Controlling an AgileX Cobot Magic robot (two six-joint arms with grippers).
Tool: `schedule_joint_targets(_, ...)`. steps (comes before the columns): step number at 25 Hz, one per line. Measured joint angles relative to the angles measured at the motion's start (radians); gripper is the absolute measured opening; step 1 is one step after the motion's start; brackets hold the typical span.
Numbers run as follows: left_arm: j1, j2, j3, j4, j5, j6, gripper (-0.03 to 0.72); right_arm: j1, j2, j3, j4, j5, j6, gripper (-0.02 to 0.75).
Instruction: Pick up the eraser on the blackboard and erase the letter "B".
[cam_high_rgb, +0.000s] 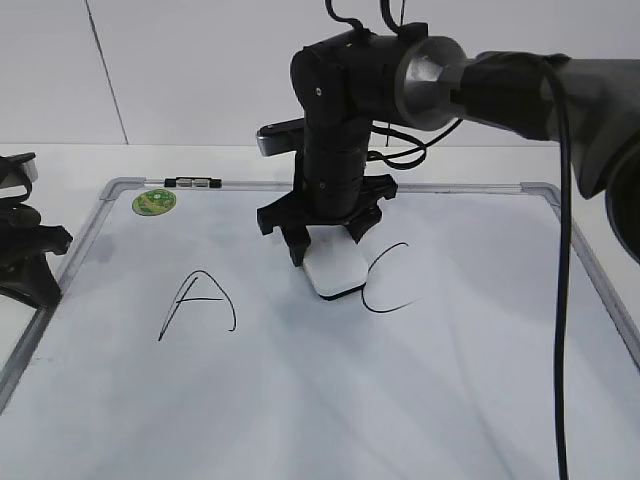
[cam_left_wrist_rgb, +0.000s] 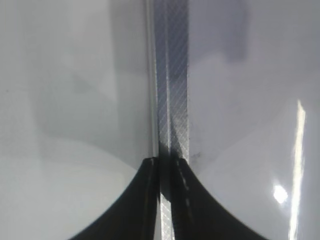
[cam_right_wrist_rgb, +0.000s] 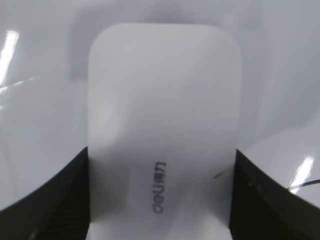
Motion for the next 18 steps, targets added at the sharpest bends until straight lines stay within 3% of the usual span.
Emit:
schedule_joint_targets(5,0.000,0.000,0.000,-0.002,0.002,0.000,0.046,0.005,-0.016,0.000,-0.002,0.006,0.000,0.529)
schedule_joint_targets(10,0.000,0.000,0.000,-0.002,0.005,0.000,0.046,0.005,-0.083,-0.011,0.096,0.063,-0.002,0.529)
schedule_joint_targets(18,0.000,0.000,0.000,-0.002,0.003,0.000,0.046,-0.005,-0.271,-0.028,0.042,0.071,0.039,0.529)
